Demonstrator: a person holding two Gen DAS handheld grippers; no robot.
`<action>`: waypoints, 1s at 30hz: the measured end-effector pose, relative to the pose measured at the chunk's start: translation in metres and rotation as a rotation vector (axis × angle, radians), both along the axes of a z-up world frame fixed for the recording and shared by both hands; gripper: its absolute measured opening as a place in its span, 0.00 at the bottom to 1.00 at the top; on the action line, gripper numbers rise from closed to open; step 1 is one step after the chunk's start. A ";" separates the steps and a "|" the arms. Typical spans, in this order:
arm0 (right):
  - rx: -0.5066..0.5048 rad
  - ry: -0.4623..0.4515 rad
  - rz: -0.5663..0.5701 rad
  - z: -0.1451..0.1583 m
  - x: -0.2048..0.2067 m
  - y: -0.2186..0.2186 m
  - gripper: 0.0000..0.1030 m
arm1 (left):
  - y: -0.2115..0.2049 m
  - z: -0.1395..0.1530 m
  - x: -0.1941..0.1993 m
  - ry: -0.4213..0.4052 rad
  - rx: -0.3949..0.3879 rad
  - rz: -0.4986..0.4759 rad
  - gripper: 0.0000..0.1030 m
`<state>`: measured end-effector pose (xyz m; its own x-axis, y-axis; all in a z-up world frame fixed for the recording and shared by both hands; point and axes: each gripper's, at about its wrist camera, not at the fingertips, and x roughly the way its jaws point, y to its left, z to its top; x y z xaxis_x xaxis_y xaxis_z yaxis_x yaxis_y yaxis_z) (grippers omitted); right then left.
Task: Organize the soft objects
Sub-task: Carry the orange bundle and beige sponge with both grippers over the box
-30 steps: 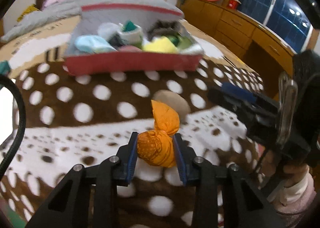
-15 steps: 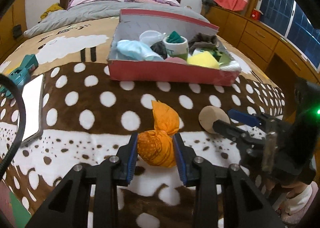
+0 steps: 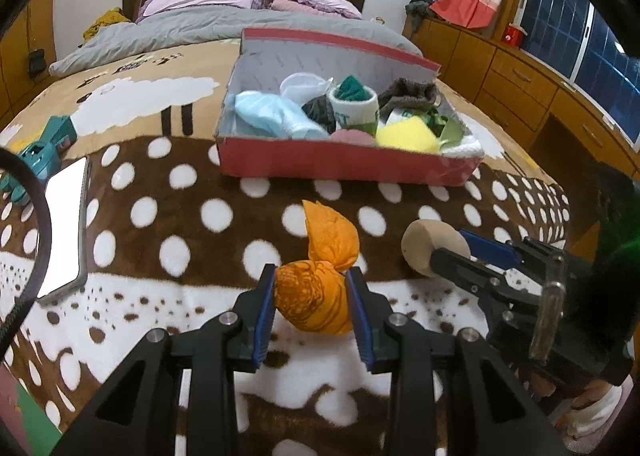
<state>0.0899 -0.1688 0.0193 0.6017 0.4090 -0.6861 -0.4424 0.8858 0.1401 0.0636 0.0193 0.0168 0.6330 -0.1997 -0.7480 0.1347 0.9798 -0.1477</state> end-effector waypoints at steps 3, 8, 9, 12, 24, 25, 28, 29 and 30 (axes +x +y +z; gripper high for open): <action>0.003 -0.022 -0.001 0.009 0.000 0.000 0.34 | -0.003 0.009 0.004 -0.025 0.003 -0.005 0.35; 0.014 -0.053 -0.010 0.024 0.005 -0.002 0.34 | -0.009 0.023 0.015 -0.054 0.003 -0.011 0.35; 0.017 -0.055 -0.012 0.026 0.007 -0.003 0.34 | -0.010 0.026 0.018 -0.060 0.005 -0.011 0.35; 0.020 -0.063 -0.024 0.033 0.015 -0.003 0.34 | -0.012 0.035 0.028 -0.081 0.011 -0.011 0.35; 0.027 -0.127 -0.076 0.061 0.065 -0.006 0.34 | -0.020 0.050 0.086 -0.126 0.027 0.008 0.35; 0.027 -0.129 -0.082 0.061 0.070 -0.006 0.34 | -0.020 0.049 0.090 -0.129 0.030 0.011 0.35; 0.027 -0.128 -0.097 0.059 0.083 -0.005 0.34 | -0.023 0.047 0.106 -0.136 0.040 0.024 0.35; 0.032 -0.125 -0.104 0.058 0.089 -0.005 0.34 | -0.023 0.046 0.111 -0.137 0.042 0.027 0.35; 0.037 -0.120 -0.109 0.056 0.094 -0.005 0.34 | -0.023 0.045 0.116 -0.137 0.042 0.029 0.35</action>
<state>0.1841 -0.1739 0.0753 0.7208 0.3606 -0.5919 -0.3593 0.9247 0.1257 0.1792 -0.0040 0.0621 0.7345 -0.1500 -0.6618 0.1224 0.9886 -0.0882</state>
